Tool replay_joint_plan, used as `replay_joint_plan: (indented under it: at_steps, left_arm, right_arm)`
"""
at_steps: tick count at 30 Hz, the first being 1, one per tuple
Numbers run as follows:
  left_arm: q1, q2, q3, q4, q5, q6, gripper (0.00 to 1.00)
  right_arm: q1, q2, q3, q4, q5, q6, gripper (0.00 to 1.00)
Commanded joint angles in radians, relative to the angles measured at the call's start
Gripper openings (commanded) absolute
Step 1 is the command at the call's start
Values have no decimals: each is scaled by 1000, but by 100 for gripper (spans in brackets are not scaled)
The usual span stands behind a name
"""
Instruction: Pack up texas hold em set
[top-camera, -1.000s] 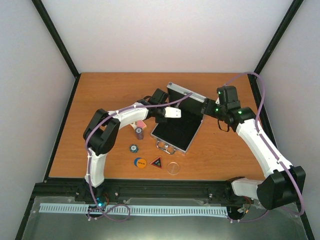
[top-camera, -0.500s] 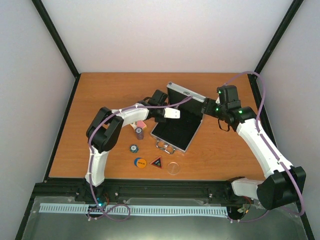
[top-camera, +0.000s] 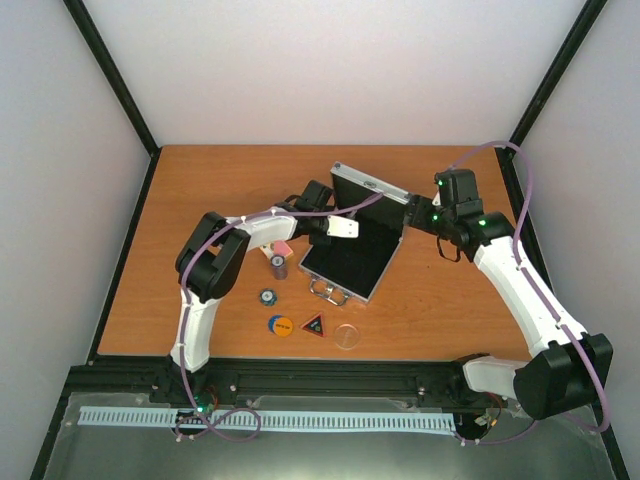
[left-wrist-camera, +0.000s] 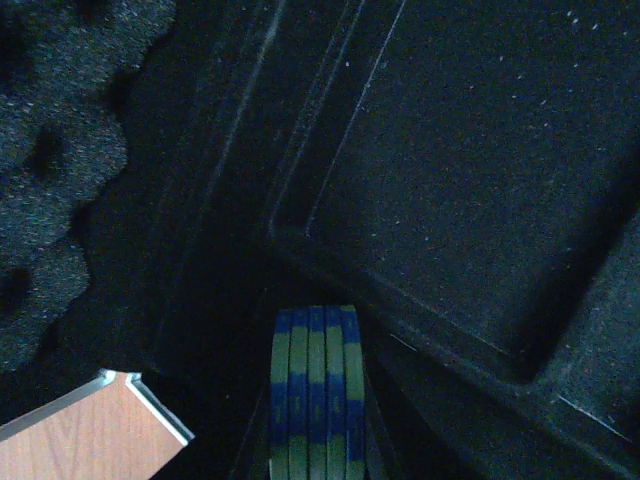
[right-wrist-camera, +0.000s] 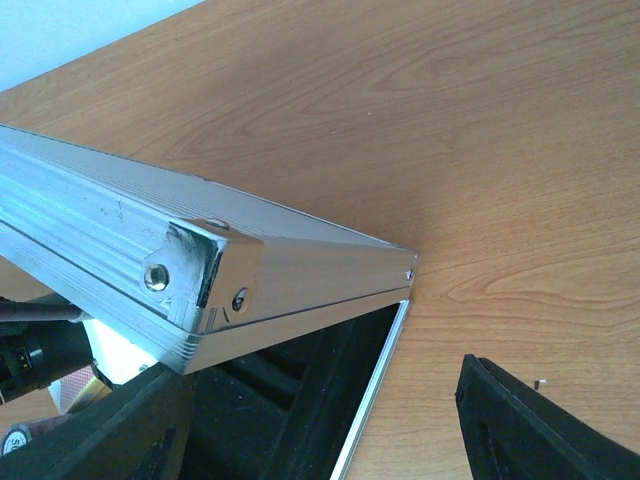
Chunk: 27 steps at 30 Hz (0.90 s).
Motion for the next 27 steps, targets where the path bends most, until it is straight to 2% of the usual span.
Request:
replay_joint_plan:
  at_steps: [1,4,12,20,27]
  left_arm:
    - [14,15,-23,69,12,18,12]
    - [13,11,-15,76,7,18,19]
    - [13,31,12,85,-9,15,28]
    - [14,29,7,161,-81,-6,30]
    - [13,23,26,167,-114,-17,30]
  right_arm:
    - [-14,-3,29,-14,17,-6,74]
    - [-14,-3,30,-16,14,-8,74]
    - [-13,-7,42,-29,7,-18,74]
    - [-14,-20,32,-33,-2,-19,74]
    - [-14,-24,29,-31,-7,-19,74]
